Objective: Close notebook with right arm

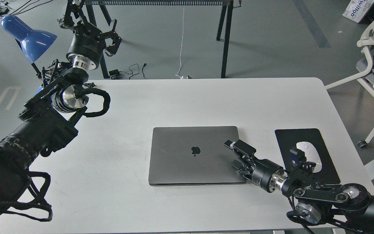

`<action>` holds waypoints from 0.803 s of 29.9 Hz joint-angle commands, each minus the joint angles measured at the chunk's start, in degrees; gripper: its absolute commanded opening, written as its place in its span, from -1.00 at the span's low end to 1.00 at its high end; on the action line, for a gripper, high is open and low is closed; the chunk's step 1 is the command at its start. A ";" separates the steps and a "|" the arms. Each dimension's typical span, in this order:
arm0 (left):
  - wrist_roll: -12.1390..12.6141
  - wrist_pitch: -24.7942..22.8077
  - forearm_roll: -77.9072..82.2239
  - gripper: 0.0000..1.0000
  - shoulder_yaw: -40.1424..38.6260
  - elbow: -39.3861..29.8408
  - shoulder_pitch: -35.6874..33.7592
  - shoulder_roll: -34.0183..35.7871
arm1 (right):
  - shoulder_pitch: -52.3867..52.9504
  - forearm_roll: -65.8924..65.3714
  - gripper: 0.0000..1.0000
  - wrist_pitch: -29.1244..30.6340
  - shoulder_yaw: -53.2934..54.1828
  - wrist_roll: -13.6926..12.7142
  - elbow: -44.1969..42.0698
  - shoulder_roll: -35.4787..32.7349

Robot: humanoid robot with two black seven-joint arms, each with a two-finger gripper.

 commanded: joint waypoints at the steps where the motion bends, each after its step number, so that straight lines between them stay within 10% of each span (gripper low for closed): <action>1: 0.00 0.00 0.00 1.00 0.00 0.00 0.00 0.00 | 0.02 0.06 0.98 0.00 -0.80 -0.09 -0.73 0.06; 24: 0.00 0.00 0.00 1.00 0.00 0.00 0.00 0.00 | 14.08 2.78 0.98 0.88 8.07 -0.09 12.71 -10.40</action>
